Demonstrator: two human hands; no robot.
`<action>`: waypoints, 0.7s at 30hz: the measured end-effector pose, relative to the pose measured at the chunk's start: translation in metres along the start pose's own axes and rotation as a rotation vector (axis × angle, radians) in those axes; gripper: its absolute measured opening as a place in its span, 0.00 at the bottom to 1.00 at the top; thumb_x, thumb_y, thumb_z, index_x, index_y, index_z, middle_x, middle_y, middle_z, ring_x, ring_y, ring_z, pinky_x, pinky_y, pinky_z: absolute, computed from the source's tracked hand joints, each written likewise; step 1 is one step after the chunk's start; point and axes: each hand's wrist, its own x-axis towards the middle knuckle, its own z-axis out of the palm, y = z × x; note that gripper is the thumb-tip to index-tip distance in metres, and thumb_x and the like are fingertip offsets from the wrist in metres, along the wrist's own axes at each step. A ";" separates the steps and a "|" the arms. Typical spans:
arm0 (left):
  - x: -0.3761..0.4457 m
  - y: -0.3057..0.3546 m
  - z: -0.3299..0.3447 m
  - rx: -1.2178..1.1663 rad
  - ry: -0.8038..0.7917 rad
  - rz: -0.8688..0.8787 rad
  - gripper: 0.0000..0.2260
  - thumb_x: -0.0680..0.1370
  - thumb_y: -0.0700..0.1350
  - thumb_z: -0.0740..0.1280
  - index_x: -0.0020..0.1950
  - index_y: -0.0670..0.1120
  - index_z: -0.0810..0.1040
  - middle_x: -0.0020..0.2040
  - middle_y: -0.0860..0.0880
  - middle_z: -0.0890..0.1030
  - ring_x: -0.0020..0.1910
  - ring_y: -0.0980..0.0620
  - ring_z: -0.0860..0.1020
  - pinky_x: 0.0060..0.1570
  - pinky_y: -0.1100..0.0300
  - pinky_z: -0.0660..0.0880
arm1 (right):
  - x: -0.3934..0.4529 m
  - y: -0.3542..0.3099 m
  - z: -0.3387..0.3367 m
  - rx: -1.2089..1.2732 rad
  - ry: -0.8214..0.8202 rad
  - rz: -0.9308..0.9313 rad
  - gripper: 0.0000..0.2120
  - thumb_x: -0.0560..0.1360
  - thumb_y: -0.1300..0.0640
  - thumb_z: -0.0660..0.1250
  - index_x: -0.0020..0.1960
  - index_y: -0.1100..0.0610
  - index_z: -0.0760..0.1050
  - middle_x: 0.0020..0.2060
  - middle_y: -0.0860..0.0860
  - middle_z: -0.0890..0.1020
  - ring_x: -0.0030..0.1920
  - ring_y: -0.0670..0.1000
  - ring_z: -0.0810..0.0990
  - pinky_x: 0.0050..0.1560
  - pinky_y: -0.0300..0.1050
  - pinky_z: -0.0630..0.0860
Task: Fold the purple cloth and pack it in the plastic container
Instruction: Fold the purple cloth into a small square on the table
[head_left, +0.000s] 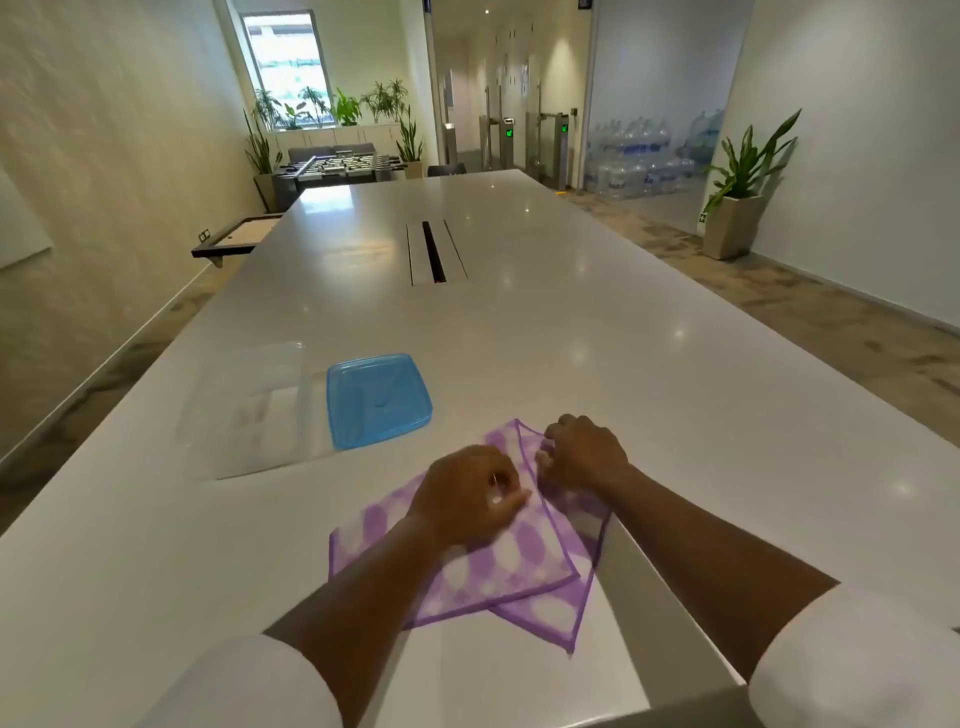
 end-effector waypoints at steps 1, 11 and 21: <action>0.002 0.002 0.001 -0.028 -0.106 0.037 0.18 0.74 0.65 0.66 0.47 0.51 0.81 0.43 0.55 0.82 0.39 0.58 0.76 0.41 0.66 0.73 | 0.001 0.002 -0.002 -0.024 -0.007 0.025 0.18 0.77 0.47 0.60 0.60 0.57 0.75 0.58 0.56 0.77 0.56 0.57 0.77 0.54 0.49 0.74; 0.007 0.026 0.006 -0.041 -0.585 -0.042 0.27 0.61 0.73 0.71 0.44 0.52 0.75 0.36 0.57 0.75 0.35 0.55 0.72 0.36 0.65 0.67 | 0.001 0.015 -0.005 -0.038 -0.058 0.236 0.28 0.75 0.36 0.61 0.63 0.57 0.74 0.60 0.56 0.75 0.59 0.57 0.75 0.56 0.50 0.71; 0.014 0.022 -0.002 0.029 -0.513 0.004 0.18 0.73 0.63 0.68 0.56 0.52 0.76 0.49 0.54 0.79 0.44 0.54 0.74 0.40 0.66 0.66 | -0.004 0.012 -0.011 0.205 -0.093 0.376 0.18 0.71 0.40 0.66 0.41 0.56 0.73 0.41 0.52 0.80 0.44 0.54 0.79 0.42 0.43 0.73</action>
